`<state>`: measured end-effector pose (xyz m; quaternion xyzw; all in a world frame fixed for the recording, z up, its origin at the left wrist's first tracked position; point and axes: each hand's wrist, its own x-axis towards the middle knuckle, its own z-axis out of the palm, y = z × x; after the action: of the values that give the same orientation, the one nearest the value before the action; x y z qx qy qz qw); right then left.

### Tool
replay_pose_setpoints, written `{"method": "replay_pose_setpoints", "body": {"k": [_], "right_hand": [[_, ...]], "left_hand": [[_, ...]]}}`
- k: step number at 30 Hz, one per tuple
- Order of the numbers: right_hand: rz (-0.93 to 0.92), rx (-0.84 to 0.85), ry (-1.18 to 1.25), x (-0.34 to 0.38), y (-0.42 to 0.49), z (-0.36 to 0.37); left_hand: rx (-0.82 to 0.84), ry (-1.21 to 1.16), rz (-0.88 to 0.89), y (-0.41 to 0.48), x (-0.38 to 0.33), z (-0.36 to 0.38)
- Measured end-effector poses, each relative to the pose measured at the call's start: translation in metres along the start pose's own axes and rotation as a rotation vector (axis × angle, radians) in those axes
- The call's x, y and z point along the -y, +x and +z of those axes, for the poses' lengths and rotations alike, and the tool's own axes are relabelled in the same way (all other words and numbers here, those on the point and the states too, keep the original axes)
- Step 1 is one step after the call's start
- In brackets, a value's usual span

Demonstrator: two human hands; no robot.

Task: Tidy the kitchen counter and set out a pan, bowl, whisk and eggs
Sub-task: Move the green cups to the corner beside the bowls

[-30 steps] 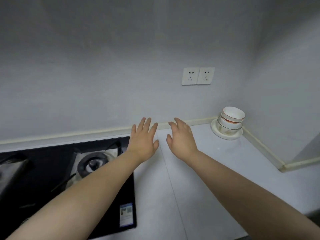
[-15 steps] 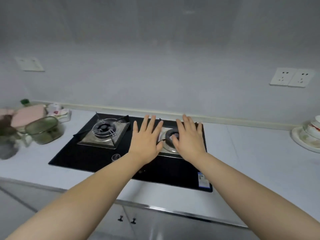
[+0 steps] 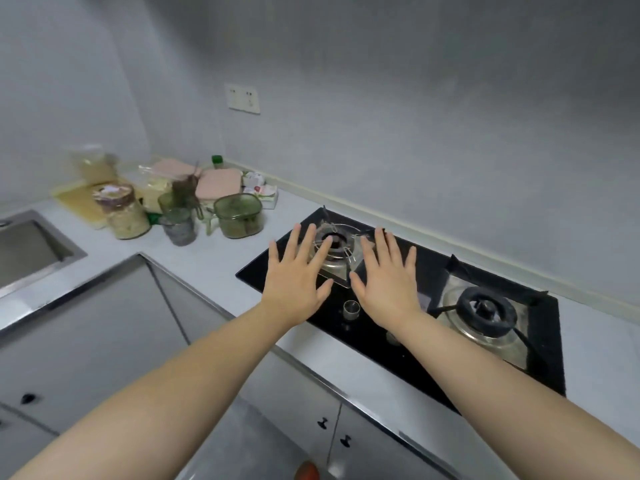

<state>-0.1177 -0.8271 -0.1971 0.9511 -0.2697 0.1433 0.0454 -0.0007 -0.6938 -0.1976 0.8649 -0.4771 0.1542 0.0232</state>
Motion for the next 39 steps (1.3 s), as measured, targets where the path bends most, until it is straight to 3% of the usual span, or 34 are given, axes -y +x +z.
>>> {"method": "replay_pose_setpoints", "body": {"k": [8,19,29,39], "right_hand": [[-0.085,-0.04,0.05,0.057,0.09,0.039],[-0.173,0.105,0.146,0.129,0.223,0.097],[-0.27,0.178,0.158,0.214,0.273,0.13],[-0.253,0.197,0.237,0.294,0.319,0.157]], "left_hand": [[0.064,0.065,-0.087,0.034,0.085,0.031],[0.162,0.096,-0.194,0.102,0.198,0.075],[0.22,0.044,-0.331,0.093,0.293,0.108],[0.243,-0.107,-0.316,0.1,0.411,0.136]]}}
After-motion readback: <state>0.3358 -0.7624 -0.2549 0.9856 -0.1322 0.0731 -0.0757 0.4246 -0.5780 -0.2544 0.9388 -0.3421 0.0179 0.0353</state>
